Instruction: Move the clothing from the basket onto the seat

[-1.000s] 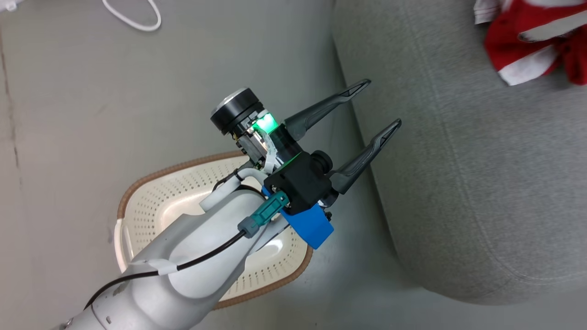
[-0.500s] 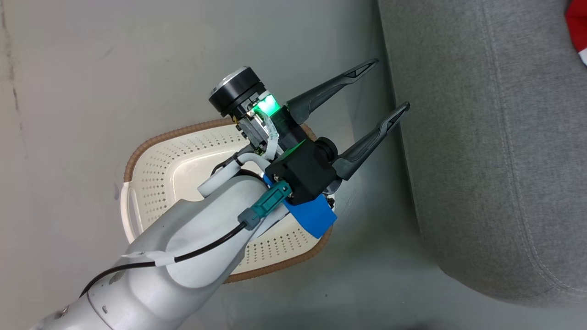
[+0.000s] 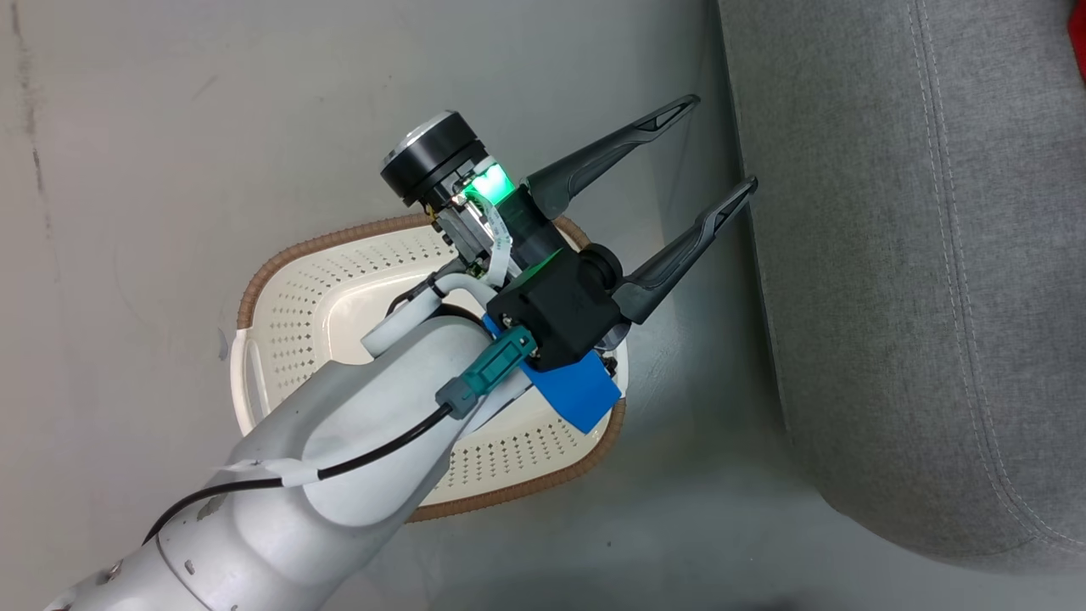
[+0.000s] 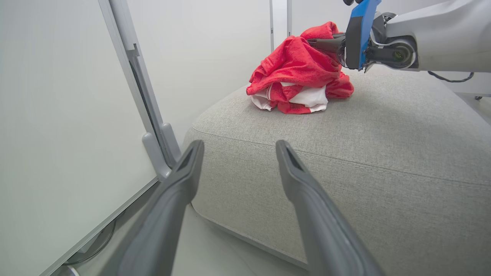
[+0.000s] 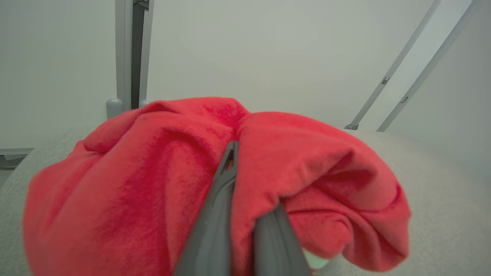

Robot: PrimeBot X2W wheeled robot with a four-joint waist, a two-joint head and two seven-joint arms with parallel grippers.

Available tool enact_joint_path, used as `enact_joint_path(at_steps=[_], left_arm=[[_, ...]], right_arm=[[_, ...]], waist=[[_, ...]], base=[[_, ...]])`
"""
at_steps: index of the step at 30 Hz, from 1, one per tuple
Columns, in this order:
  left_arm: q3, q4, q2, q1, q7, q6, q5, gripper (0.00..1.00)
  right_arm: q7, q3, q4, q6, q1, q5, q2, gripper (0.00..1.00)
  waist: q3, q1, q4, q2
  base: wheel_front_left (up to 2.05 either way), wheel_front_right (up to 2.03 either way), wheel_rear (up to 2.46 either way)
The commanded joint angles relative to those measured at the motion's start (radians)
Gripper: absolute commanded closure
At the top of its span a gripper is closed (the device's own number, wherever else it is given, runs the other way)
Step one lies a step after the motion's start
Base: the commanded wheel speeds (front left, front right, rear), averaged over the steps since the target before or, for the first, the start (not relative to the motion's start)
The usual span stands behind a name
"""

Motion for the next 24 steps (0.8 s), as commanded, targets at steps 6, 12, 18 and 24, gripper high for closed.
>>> enact_joint_path(at_steps=[6, 12, 18, 24], left_arm=[[0.02, 0.002, 0.001, 0.01, -0.003, -0.001, -0.006, 0.0], [0.052, 0.002, -0.006, 0.042, -0.003, 0.001, -0.005, 0.0], [0.097, 0.004, -0.014, 0.105, -0.003, 0.012, -0.017, 0.0], [0.179, 0.007, -0.012, 0.196, -0.002, 0.037, -0.036, 0.0]], right_arm=[[-0.003, -0.009, 0.027, 0.0, 0.024, -0.006, 0.017, 0.04], [-0.003, -0.008, -0.019, 0.0, 0.093, -0.01, 0.052, 0.0], [-0.003, -0.01, -0.093, 0.0, 0.24, -0.004, 0.1, 0.0], [-0.003, 0.03, -0.206, 0.0, 0.378, 0.015, 0.154, 0.0]], waist=[[-0.027, -0.0001, -0.005, 0.0], [-0.095, -0.0001, -0.018, 0.0], [-0.191, -0.0001, -0.028, 0.0], [-0.289, -0.0001, -0.027, 0.0]], base=[[0.0, 0.0, 0.0], [0.0, 0.0, 0.0], [0.0, 0.0, 0.0], [0.0, 0.0, 0.0]])
